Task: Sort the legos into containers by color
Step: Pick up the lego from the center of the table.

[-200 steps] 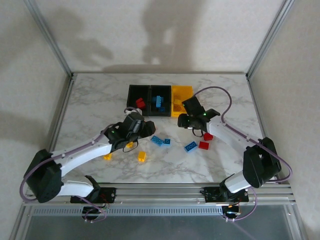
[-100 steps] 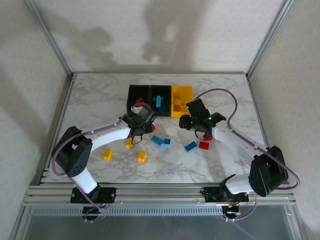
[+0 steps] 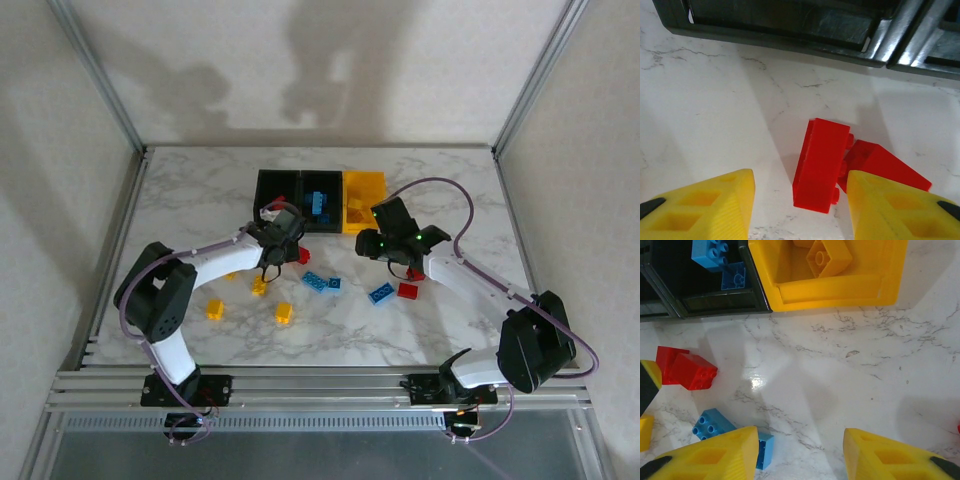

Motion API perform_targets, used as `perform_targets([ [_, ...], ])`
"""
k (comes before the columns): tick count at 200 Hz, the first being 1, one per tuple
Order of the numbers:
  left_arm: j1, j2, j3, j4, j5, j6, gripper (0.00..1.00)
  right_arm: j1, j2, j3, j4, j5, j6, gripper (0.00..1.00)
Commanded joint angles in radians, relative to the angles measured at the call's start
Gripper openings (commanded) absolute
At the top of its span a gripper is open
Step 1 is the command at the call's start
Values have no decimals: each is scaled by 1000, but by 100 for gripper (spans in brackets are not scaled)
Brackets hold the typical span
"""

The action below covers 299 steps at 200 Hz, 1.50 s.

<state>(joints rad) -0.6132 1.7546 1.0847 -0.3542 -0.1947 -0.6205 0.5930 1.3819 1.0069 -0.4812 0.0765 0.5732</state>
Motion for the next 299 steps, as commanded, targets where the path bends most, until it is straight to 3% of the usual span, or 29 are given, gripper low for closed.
perform_targets([
  [1, 7, 27, 27, 10, 3, 25, 50, 8, 1, -25, 12, -7, 13, 48],
  [102, 20, 64, 24, -11, -27, 21, 41, 8, -10, -40, 21, -18, 23, 48],
  [116, 23, 73, 26, -13, -22, 22, 34, 8, -10, -39, 25, -23, 24, 48],
  [157, 22, 90, 32, -8, -7, 21, 29, 8, -7, -36, 27, -27, 28, 48],
  [211, 23, 106, 34, -6, 0, 23, 40, 9, -4, -39, 33, -35, 30, 48],
  [258, 23, 109, 32, -9, -2, 21, 39, 9, -5, -39, 36, -37, 29, 48],
  [279, 24, 103, 22, -15, -8, 16, 33, 9, -10, -40, 36, -37, 30, 48],
  [299, 28, 75, 4, -13, -12, 11, 33, 8, -15, -45, 36, -37, 31, 48],
])
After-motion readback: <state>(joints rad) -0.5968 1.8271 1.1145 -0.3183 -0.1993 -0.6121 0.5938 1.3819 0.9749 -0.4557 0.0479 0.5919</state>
